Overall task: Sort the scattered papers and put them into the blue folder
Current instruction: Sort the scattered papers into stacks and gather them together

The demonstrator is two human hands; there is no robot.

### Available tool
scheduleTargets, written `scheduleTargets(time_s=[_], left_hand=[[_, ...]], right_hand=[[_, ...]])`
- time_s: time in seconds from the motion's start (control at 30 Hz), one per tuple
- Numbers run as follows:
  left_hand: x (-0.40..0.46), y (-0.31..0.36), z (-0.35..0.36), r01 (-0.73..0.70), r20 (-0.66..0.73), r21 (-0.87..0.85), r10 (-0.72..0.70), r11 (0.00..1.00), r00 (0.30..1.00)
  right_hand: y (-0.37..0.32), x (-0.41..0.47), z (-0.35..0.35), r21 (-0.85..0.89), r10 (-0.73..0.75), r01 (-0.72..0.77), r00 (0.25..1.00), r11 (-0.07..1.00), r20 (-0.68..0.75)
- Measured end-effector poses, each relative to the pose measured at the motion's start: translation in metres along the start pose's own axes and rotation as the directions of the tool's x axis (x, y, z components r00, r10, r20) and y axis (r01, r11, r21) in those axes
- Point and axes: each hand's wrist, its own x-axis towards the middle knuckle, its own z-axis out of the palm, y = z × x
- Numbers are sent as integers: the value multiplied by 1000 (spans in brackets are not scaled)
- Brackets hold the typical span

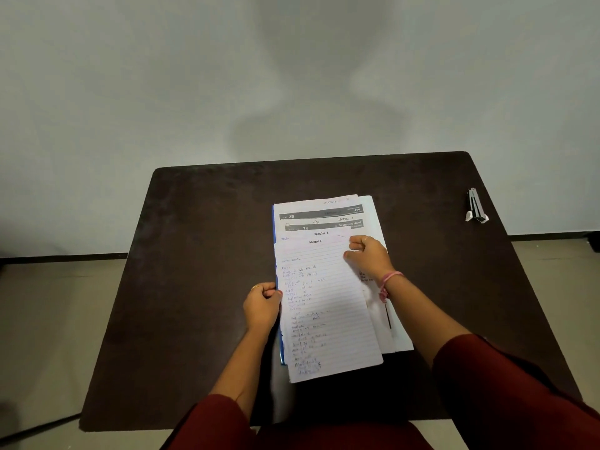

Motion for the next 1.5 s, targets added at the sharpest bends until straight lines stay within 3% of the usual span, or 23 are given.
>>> scheduleTargets(time_s=[0.3, 0.5, 0.8, 1.0, 1.17, 1.27, 1.37, 1.5], left_hand=[[5, -1, -1, 30, 19, -23, -30, 999, 999], [5, -1, 0, 56, 19, -30, -56, 998, 998], [5, 2, -2, 85, 43, -61, -82, 995, 996], [4, 5, -3, 136, 67, -114, -129, 984, 989], [-1, 19, -11, 169, 127, -222, -143, 960, 982], [-6, 29, -16, 43, 47, -260, -32, 965, 998], [-17, 44, -17, -28, 130, -293, 69, 956, 989], [-32, 63, -12, -15, 235, -362, 107, 932, 966]], right_hand=[[-8, 4, 2, 105, 133, -129, 991, 986, -33], [-14, 0, 0, 155, 126, -137, 989, 978, 84], [-8, -12, 2, 105, 94, -102, 992, 989, 81], [9, -25, 8, 18, -9, 9, 1000, 1000, 3], [13, -35, 0, 217, -82, 65, 994, 974, 74], [15, -38, -10, 419, -53, -9, 989, 908, 136], [11, -44, -19, 554, -53, -50, 984, 831, 169], [5, -50, -28, 600, -77, -25, 987, 800, 143]])
